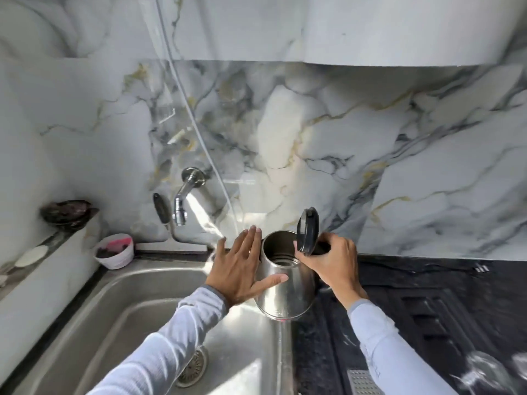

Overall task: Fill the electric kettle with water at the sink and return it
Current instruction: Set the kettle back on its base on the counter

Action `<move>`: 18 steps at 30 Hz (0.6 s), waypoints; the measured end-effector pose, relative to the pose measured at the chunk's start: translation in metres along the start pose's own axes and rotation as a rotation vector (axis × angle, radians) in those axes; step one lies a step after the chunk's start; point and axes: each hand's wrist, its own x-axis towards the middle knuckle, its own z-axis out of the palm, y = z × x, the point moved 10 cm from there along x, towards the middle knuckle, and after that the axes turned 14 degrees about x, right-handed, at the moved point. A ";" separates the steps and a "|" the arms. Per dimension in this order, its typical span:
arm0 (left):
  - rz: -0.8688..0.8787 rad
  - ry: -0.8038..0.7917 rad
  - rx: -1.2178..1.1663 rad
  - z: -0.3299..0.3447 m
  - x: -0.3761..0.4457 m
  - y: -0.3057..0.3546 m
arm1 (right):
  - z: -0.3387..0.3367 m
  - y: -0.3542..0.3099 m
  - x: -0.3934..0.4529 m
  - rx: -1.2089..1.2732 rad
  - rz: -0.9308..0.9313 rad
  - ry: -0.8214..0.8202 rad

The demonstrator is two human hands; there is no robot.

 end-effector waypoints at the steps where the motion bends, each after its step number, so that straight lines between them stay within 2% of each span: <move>1: 0.012 0.004 0.000 -0.004 0.004 0.016 | -0.015 0.009 0.000 -0.006 0.002 0.014; 9: 0.072 -0.023 -0.033 -0.024 0.037 0.156 | -0.131 0.095 -0.004 -0.048 0.025 0.052; 18: 0.053 -0.087 -0.021 -0.006 0.047 0.235 | -0.169 0.174 -0.012 -0.048 0.088 -0.004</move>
